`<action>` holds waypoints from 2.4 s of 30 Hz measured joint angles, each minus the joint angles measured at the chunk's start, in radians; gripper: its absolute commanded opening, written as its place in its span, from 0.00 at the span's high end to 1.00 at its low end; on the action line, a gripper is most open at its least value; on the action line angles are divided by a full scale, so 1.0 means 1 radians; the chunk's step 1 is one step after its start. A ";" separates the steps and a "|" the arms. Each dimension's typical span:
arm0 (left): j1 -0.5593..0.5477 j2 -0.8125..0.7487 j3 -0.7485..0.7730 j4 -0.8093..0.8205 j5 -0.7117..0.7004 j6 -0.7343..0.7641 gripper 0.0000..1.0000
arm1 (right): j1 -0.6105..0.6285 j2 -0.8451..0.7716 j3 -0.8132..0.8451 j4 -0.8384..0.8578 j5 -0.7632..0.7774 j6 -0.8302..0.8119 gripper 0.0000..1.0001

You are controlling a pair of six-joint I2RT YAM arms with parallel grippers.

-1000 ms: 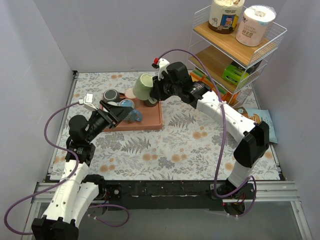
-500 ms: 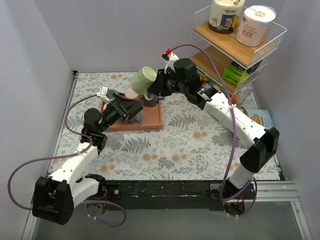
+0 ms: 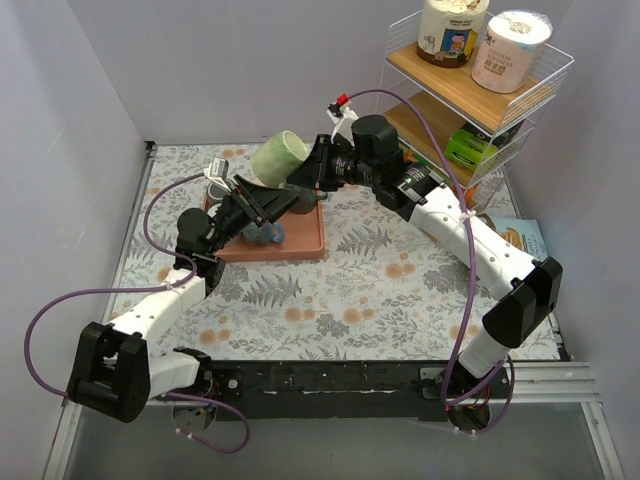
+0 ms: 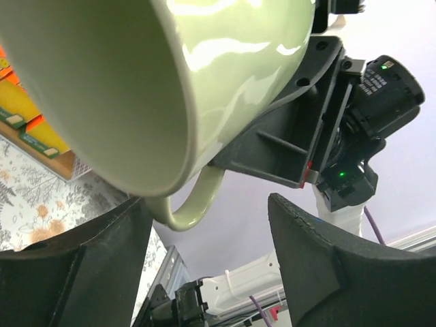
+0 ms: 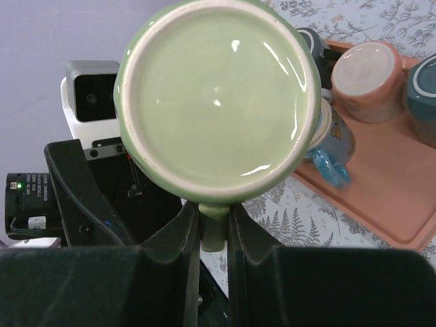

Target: Turn the mug right side up

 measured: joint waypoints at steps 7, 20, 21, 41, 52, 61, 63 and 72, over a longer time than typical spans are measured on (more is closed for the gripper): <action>0.000 0.005 0.000 0.109 -0.028 -0.029 0.50 | -0.007 -0.027 -0.011 0.033 -0.038 0.043 0.99; 0.000 0.064 0.012 0.262 -0.026 -0.035 0.56 | -0.045 -0.078 -0.082 0.153 -0.143 0.154 0.99; 0.000 0.069 0.016 0.267 -0.023 -0.036 0.57 | -0.045 -0.078 -0.086 0.153 -0.150 0.159 0.99; -0.010 0.109 0.035 0.345 -0.036 -0.040 0.73 | -0.055 -0.140 -0.254 0.385 -0.155 0.257 0.99; -0.013 0.113 0.028 0.367 -0.055 -0.051 1.00 | -0.055 -0.163 -0.294 0.430 -0.148 0.254 0.99; -0.019 0.113 0.031 0.327 -0.029 -0.055 1.00 | -0.055 -0.196 -0.346 0.446 -0.131 0.230 0.97; -0.021 0.109 0.041 0.301 -0.023 -0.055 1.00 | -0.055 -0.204 -0.354 0.444 -0.122 0.227 0.92; -0.019 0.076 0.085 0.209 -0.024 -0.050 1.00 | -0.056 -0.230 -0.360 0.459 -0.117 0.238 0.39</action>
